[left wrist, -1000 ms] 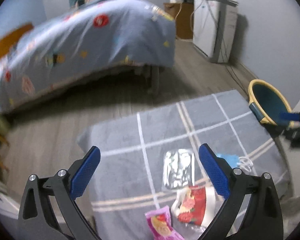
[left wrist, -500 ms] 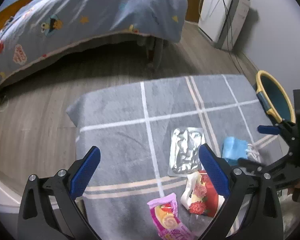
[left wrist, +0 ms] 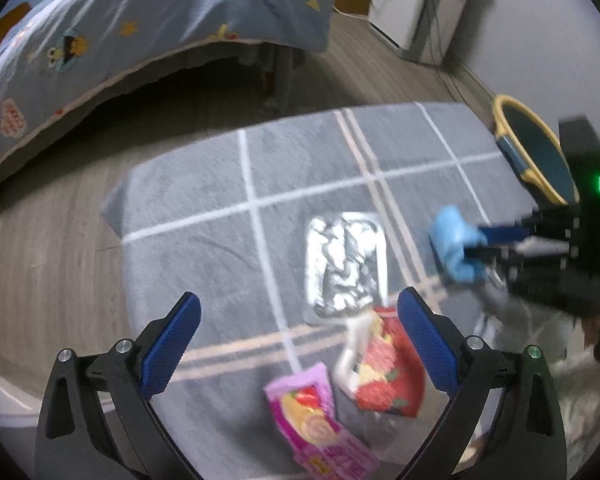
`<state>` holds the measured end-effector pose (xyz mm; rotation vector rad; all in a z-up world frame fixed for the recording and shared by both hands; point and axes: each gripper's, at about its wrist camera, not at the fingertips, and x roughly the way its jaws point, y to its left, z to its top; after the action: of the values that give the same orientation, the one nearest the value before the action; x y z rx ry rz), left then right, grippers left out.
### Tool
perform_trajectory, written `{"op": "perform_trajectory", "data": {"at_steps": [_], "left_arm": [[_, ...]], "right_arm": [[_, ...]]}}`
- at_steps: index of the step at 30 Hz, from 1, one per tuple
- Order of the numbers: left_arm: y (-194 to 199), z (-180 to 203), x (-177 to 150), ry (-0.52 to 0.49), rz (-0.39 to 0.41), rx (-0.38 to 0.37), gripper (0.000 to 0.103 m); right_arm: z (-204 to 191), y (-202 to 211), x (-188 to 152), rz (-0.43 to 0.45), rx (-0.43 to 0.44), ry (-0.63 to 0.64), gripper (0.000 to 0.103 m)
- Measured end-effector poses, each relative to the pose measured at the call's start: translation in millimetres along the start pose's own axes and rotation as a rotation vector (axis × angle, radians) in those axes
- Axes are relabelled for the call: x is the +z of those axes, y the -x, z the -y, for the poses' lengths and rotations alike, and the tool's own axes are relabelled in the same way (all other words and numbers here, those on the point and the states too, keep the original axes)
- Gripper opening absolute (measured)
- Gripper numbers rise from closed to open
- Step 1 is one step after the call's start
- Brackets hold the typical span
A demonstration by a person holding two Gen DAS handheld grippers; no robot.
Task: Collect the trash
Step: 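Grasp the blue face mask with the right tool while the left tool grasps the red floral paper cup, then carry the mask and red paper cup over the bin with both tools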
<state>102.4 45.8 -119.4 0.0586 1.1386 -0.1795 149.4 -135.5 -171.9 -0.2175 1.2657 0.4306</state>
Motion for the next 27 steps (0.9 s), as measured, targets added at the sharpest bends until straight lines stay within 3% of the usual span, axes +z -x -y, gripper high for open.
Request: {"op": "perform_trajectory", "data": {"at_steps": [7, 19, 22, 23, 24, 27], "left_arm": [[-2.9, 33.0, -13.8, -0.051, -0.039, -0.097, 0.097], [-37.0, 53.5, -33.1, -0.162, -0.196, -0.034, 0.097], [-37.7, 52.8, -31.8, -0.156, -0.197, -0.046, 0.094], [-36.8, 52.7, -31.1, -0.158, -0.192, -0.048, 0.091], [-37.0, 52.2, -30.4, -0.159, -0.189, -0.057, 0.081], [-36.7, 53.7, -27.2, -0.156, -0.185, -0.072, 0.079]], "right_arm": [[22.9, 28.3, 1.9, 0.064, 0.017, -0.107, 0.021], [37.2, 50.0, -1.0, 0.102, 0.026, -0.16, 0.021], [39.2, 51.9, -0.9, 0.109, 0.032, -0.167, 0.021], [39.1, 52.5, -0.1, 0.112, 0.035, -0.168, 0.021], [39.6, 53.4, 0.5, 0.114, 0.038, -0.168, 0.021], [39.3, 56.3, 2.7, 0.126, 0.044, -0.172, 0.021]]}}
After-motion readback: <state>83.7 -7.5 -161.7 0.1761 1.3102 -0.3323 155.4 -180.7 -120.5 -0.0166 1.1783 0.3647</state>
